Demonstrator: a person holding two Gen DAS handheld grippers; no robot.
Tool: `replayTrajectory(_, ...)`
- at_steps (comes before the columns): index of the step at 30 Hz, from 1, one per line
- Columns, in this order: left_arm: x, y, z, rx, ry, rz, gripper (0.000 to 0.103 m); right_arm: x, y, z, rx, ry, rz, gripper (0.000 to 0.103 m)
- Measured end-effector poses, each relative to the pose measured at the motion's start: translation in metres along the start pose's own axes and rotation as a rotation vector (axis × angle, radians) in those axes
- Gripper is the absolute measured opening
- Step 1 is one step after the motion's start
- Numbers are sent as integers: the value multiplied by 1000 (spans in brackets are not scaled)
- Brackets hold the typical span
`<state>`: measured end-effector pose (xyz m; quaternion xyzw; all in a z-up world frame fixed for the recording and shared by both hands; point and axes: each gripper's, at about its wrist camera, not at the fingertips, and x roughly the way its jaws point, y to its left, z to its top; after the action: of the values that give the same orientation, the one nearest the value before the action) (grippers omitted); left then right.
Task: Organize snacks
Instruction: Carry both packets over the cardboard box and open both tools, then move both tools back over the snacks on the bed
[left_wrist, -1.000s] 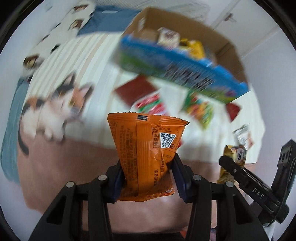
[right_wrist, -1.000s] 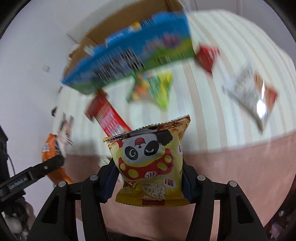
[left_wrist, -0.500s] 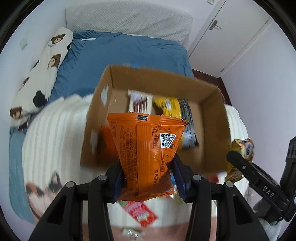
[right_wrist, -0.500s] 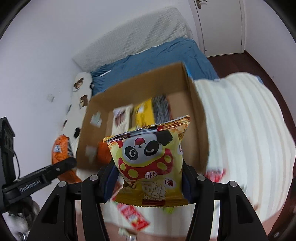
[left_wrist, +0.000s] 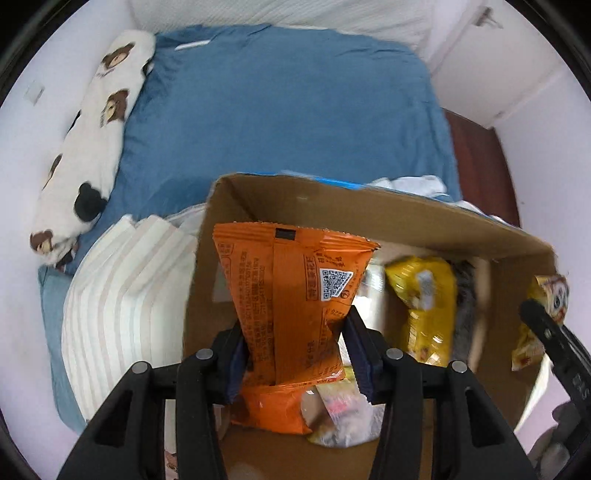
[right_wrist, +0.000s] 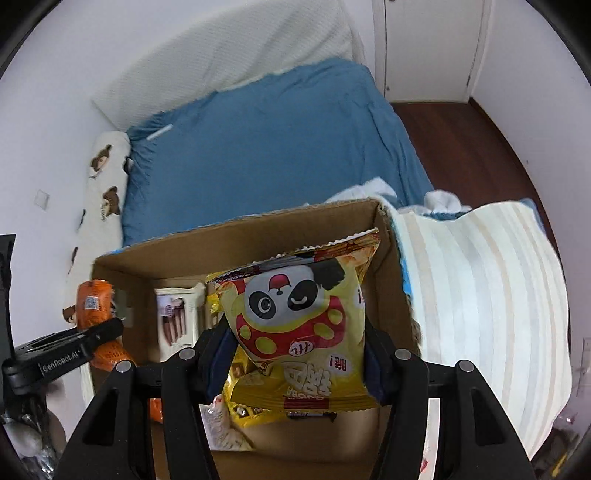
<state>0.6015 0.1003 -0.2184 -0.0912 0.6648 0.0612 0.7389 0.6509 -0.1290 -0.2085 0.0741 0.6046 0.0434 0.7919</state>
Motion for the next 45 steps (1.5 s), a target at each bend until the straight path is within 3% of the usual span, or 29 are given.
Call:
replayTrajectory(1,2,0,3,4,5,11,53,7,1,3,-8,19,-8,91)
replayTrajectory(2,6,0,6,11,10,12,68,13,3,1,-23,38,-22,99)
replayTrajectory(4,9,-2,8,9,7,-8,86,20,8,0,-60,52,-56,101)
replayTrajectory(5,7,-3,8,12,-2,-16,88,20,8,-7,-72,53,-65,101)
replayTrajectory(13,-6,-16,-4,41,-12,-68,89,25,8,-18,-93,73,-59,101)
replayTrajectory(18,-32,-19,-19,53,-79,-102,89,6,8,-31,-91,74,-8,101)
replayTrajectory(24,-85,-18,-64,58,-210,-102,89,-45,9,-62,-119,0,12,101)
replayTrajectory(33,-146,-27,-172,43,-394,-101,89,-118,22,-136,-233,-117,88,101)
replayTrajectory(38,-134,-22,-227,3,-377,-101,89,-117,7,-190,-256,-85,111,101)
replayTrajectory(41,-108,-14,-256,-49,-341,-95,89,-102,-7,-220,-280,-59,125,100)
replayTrajectory(44,-68,-11,-274,-86,-250,-85,89,-73,-19,-241,-281,-11,139,81)
replayTrajectory(45,-51,-11,-278,-108,-207,-86,89,-55,-25,-246,-261,30,144,68)
